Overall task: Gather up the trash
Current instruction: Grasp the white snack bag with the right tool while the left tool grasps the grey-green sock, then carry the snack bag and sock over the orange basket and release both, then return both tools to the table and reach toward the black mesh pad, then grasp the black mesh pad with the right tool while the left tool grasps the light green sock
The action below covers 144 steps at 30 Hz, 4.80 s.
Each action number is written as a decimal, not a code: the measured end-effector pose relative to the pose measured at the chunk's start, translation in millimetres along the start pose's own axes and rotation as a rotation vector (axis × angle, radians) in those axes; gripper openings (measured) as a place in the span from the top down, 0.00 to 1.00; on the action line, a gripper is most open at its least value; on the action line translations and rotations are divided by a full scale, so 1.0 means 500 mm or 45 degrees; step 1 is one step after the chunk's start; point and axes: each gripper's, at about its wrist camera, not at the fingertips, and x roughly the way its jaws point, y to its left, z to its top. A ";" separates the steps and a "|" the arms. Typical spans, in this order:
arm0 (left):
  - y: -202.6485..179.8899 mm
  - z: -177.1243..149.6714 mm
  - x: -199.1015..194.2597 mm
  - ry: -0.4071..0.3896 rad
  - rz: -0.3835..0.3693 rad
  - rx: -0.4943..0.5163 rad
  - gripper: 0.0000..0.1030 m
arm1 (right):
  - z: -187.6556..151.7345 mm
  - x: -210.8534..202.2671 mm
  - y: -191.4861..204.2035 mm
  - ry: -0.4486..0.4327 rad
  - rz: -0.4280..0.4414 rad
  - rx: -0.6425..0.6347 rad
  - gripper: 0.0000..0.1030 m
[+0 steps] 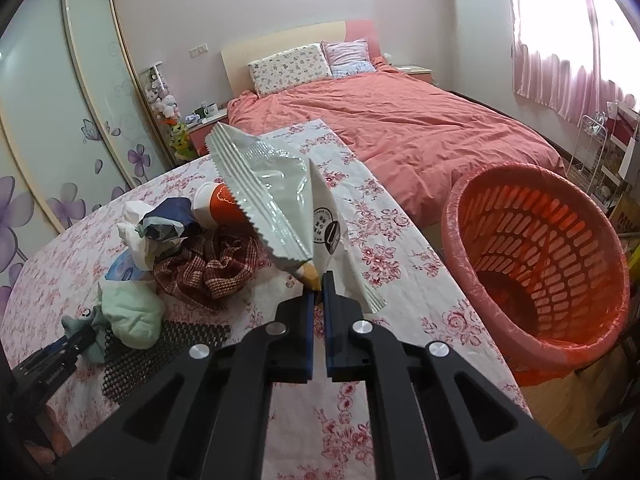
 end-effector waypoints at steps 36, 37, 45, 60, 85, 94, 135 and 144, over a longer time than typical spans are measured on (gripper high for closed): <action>-0.366 0.034 -0.138 -0.173 -0.407 0.185 0.81 | -0.004 -0.182 -0.273 -0.161 -0.191 0.252 0.95; -0.382 0.033 -0.133 -0.167 -0.423 0.197 0.81 | -0.004 -0.182 -0.288 -0.164 -0.200 0.268 0.95; -0.502 0.022 -0.098 -0.131 -0.529 0.285 0.81 | 0.000 -0.163 -0.380 -0.170 -0.247 0.379 0.95; -0.662 -0.001 -0.025 -0.038 -0.627 0.384 0.81 | 0.016 -0.112 -0.491 -0.163 -0.273 0.487 0.95; -0.634 -0.025 -0.004 0.029 -0.523 0.416 0.36 | -0.002 -0.093 -0.501 -0.124 -0.337 0.434 0.56; -0.506 -0.022 -0.027 -0.014 -0.381 0.394 0.36 | -0.008 -0.106 -0.400 -0.100 -0.280 0.332 0.55; 0.067 -0.033 -0.094 -0.077 0.069 -0.084 0.23 | -0.118 0.045 0.221 0.228 0.099 -0.202 0.89; 0.019 -0.033 -0.076 -0.050 0.010 -0.045 0.23 | -0.094 -0.025 0.155 0.083 0.047 -0.172 0.93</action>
